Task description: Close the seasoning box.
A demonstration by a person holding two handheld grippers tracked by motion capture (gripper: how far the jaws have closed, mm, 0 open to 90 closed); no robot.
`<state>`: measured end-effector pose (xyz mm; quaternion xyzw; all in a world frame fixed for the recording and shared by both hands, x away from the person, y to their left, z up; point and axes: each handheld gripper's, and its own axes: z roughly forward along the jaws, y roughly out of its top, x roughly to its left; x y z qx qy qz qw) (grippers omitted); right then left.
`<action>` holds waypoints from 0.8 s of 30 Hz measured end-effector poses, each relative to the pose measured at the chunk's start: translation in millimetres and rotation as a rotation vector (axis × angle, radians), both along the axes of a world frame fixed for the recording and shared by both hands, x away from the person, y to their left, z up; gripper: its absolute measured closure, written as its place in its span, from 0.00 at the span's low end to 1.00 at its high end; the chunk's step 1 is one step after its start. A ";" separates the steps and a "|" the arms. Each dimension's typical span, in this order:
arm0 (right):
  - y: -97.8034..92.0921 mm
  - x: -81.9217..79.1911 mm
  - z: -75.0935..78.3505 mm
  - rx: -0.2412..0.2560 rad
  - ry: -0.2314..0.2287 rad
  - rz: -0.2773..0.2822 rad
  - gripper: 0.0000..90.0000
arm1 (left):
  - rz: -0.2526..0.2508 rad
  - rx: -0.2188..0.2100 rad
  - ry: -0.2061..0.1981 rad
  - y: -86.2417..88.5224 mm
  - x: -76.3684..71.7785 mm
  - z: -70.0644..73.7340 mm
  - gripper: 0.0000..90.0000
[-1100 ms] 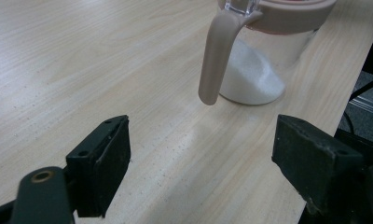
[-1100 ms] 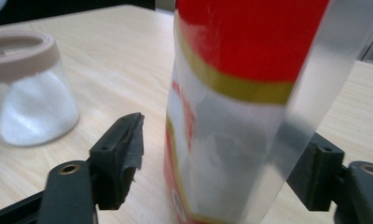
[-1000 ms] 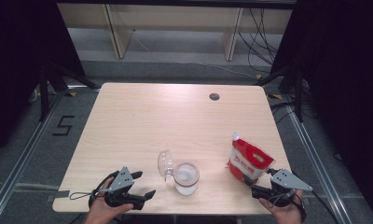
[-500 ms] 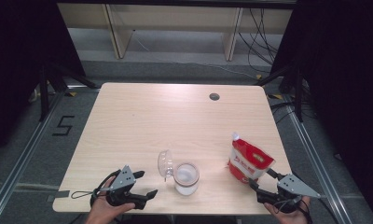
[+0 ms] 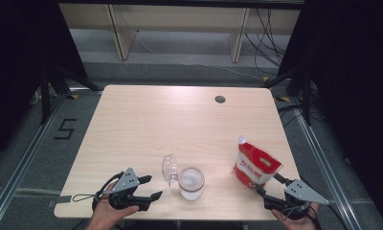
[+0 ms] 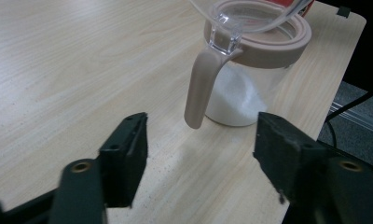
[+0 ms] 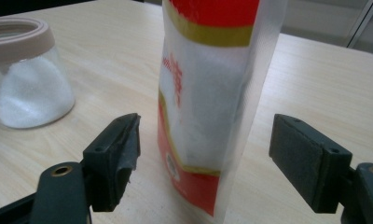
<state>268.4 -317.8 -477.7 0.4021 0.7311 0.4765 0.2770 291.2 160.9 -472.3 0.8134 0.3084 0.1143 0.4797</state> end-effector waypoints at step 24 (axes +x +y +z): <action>0.7 -3.2 0.5 0.002 0.003 -0.006 0.29 | -0.038 0.023 -0.088 -20.3 2.7 25.2 0.99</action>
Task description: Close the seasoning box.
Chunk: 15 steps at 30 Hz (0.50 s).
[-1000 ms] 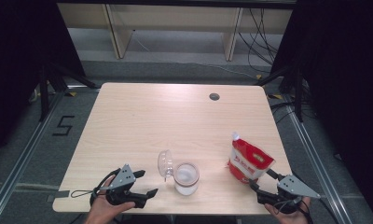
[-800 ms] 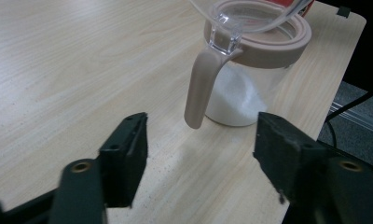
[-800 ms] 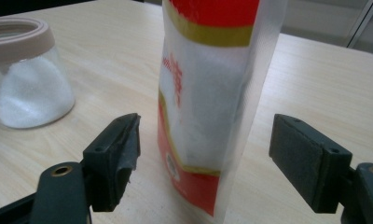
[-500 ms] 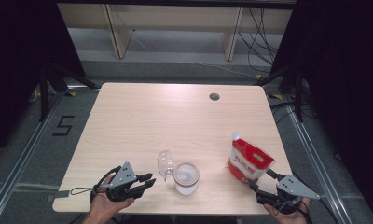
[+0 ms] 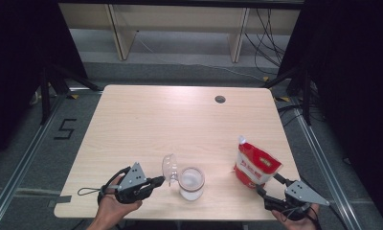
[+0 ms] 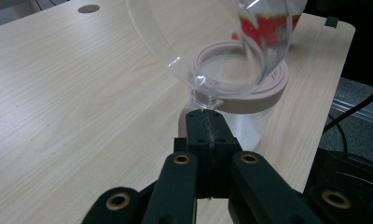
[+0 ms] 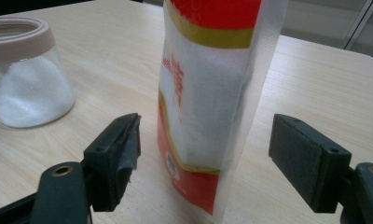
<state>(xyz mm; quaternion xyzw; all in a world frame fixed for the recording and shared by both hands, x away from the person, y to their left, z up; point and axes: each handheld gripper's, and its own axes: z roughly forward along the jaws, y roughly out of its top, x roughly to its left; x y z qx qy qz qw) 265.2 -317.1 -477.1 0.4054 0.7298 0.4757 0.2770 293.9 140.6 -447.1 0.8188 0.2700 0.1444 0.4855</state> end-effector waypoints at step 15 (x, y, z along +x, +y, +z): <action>-1.3 0.6 -0.1 -0.027 -0.016 0.021 0.29 | -0.029 0.013 -0.034 -6.3 -0.6 6.5 0.99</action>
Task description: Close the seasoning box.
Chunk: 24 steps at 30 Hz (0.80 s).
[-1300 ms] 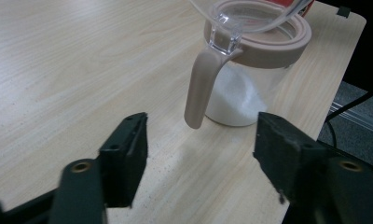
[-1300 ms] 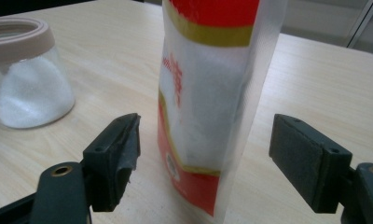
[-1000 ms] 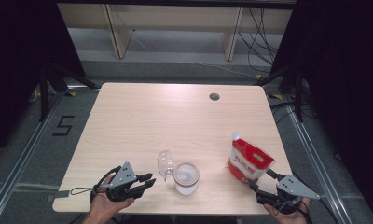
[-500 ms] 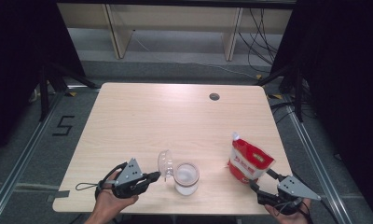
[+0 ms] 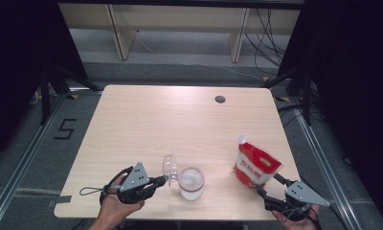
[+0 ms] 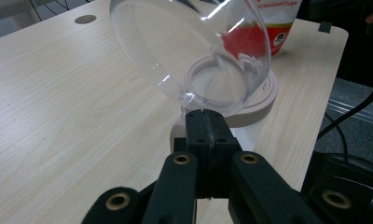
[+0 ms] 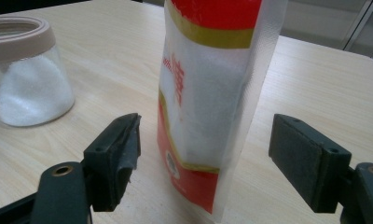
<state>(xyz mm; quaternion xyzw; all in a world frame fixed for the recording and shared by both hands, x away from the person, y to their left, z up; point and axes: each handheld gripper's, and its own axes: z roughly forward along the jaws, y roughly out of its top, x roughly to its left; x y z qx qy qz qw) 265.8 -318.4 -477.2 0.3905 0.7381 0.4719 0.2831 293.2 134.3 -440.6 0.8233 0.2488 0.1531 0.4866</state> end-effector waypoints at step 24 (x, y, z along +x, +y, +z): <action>2.0 0.2 0.3 -0.001 0.006 0.001 0.30 | -0.012 -0.023 -0.001 -7.2 -2.1 1.5 0.99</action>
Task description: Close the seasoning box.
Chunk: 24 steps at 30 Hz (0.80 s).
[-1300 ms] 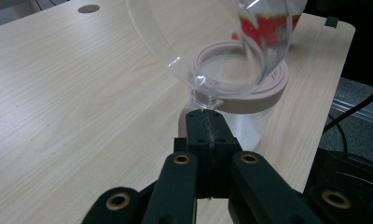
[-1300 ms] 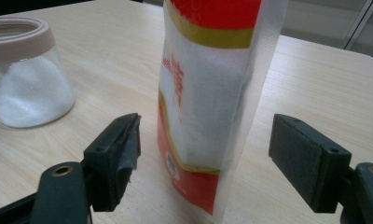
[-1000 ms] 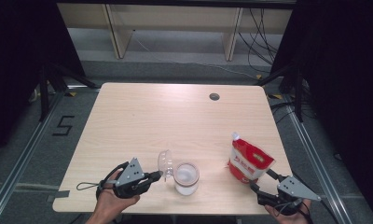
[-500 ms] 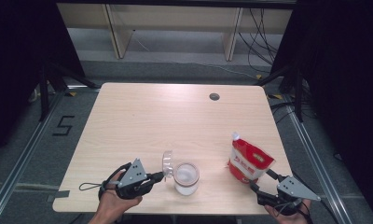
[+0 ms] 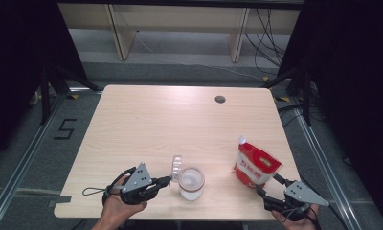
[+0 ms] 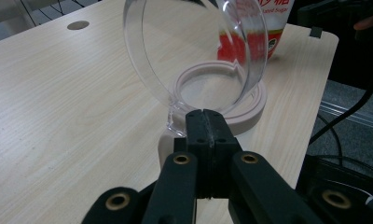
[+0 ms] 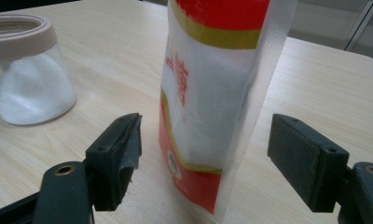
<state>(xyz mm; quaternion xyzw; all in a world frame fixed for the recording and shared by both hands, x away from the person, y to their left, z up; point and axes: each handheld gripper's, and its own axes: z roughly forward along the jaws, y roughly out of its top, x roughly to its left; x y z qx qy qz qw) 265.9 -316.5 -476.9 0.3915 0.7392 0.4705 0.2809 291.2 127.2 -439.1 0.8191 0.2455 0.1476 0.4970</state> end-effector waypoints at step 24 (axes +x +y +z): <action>0.1 -1.0 1.0 0.014 -0.004 -0.002 0.29 | 0.004 -0.040 0.036 11.0 -2.8 -3.1 0.67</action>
